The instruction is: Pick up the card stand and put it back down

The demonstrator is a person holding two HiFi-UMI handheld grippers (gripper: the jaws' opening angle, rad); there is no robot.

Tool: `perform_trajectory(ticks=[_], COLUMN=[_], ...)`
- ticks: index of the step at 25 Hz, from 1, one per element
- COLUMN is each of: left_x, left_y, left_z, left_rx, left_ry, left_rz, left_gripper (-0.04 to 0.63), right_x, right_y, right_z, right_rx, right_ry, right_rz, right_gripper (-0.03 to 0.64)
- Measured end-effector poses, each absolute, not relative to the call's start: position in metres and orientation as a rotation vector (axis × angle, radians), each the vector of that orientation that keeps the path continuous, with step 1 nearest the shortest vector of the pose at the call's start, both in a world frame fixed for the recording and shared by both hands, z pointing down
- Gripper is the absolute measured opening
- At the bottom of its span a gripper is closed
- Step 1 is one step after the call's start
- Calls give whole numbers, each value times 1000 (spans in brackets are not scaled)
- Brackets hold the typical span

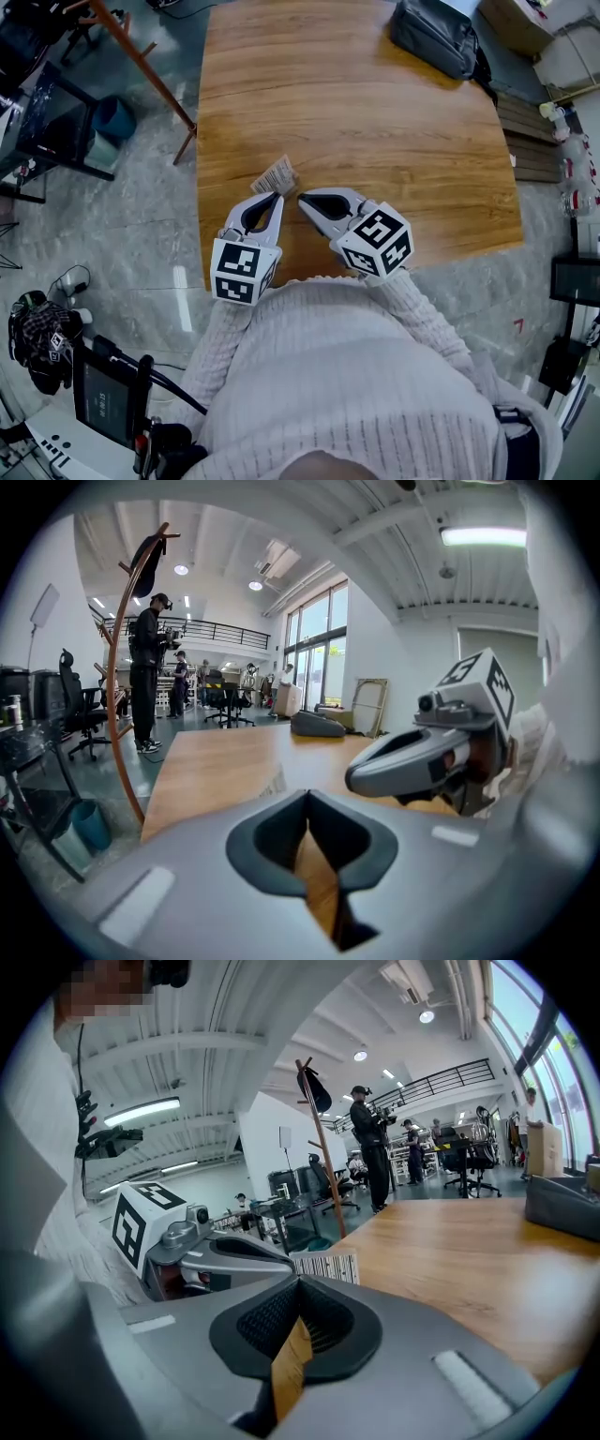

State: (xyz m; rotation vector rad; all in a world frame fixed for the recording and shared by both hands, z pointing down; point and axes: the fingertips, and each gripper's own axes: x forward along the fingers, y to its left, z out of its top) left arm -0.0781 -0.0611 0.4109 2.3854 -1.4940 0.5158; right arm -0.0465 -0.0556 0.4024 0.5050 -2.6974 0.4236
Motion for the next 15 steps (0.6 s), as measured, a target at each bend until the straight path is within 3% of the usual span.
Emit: perform_trajectory(ticks=[15], left_x=[-74], left_y=[-62], left_z=[413], left_rx=[2393], left_ry=[-1486], left_rz=[551], left_gripper=[8], right_x=[-39], right_y=[-57], right_z=[404], right_rx=[533], right_ry=[-2690], right_rz=[440], right_gripper=[-3])
